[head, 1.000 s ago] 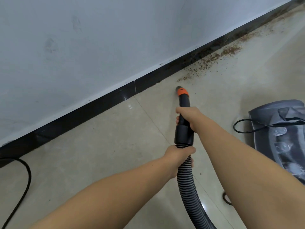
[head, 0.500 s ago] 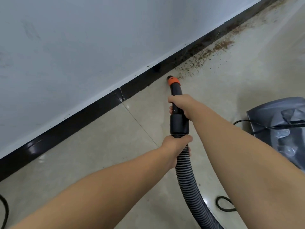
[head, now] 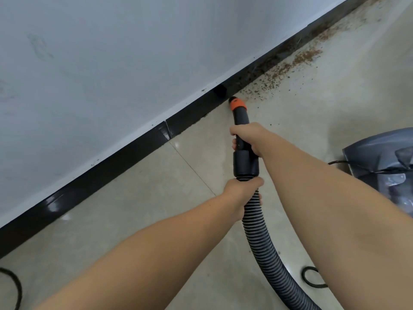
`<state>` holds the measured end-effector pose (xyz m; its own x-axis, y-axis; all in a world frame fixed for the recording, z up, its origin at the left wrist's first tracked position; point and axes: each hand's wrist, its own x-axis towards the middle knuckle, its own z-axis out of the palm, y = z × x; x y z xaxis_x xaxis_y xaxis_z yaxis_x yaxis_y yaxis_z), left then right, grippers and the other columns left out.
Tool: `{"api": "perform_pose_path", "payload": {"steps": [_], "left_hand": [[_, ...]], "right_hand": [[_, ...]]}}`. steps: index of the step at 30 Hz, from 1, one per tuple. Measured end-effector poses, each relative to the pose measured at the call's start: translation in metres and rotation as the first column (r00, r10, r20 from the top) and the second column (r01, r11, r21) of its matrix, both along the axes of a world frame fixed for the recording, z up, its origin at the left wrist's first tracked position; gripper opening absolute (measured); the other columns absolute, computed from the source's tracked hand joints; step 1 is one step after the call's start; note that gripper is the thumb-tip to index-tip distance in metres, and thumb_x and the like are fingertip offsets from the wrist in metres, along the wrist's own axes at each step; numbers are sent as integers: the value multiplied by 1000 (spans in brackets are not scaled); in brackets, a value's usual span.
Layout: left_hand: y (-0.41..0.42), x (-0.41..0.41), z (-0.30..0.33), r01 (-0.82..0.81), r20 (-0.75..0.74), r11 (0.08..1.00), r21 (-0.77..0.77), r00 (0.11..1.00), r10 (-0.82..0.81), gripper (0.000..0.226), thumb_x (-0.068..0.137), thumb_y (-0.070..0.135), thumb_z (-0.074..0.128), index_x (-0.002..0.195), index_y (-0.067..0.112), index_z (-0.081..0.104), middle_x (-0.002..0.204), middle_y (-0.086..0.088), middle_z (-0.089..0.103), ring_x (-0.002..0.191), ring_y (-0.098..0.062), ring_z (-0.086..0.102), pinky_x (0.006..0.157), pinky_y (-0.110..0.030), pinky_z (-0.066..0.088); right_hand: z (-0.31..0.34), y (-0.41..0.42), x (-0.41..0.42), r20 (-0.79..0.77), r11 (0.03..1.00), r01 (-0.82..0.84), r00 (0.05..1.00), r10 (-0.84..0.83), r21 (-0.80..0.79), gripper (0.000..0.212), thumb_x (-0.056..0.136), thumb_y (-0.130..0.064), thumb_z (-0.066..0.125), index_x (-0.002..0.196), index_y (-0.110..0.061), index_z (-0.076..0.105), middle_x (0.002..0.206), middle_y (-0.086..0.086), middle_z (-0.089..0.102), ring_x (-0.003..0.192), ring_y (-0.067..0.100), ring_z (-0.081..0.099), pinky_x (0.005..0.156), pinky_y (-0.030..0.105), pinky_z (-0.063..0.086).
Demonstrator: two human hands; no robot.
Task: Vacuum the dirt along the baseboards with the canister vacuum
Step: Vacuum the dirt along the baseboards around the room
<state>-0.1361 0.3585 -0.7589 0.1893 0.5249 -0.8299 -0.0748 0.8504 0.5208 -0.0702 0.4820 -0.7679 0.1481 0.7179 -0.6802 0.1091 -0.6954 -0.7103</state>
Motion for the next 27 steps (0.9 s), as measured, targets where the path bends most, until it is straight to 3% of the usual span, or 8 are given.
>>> {"api": "perform_pose_path", "payload": {"steps": [11,18,24,27], "left_hand": [[-27,24,15,135,57,991,-17,989,-134,14,89,12,63,95,5,52,68,-9,54,52,-17,51,45,-22,47],[-68,19,27,72,39,996,-48,997,-70,12,87,9,61,83,8,50,67,-9,53,52,-17,51,47,-21,47],[-63,32,29,177,37,984,-16,984,-177,16,88,12,64,97,5,53,67,-8,55,52,-17,52,48,-23,48],[-63,39,27,209,47,978,-11,977,-209,18,88,12,64,100,5,53,67,-8,55,52,-16,52,47,-22,48]], "right_hand": [[14,-39,47,50,979,197,980,-195,-49,12,83,-2,58,83,-5,46,63,12,54,29,15,51,35,20,46],[30,-77,29,-40,991,3,999,-8,-134,10,82,-5,59,87,-5,50,63,10,55,40,16,54,46,23,51],[30,-85,61,39,961,268,963,-266,-67,12,85,-3,57,82,-6,46,63,11,55,32,15,52,37,20,47],[26,-89,74,52,948,313,949,-311,-50,12,84,-4,58,83,-6,47,62,11,55,30,14,51,36,20,47]]}}
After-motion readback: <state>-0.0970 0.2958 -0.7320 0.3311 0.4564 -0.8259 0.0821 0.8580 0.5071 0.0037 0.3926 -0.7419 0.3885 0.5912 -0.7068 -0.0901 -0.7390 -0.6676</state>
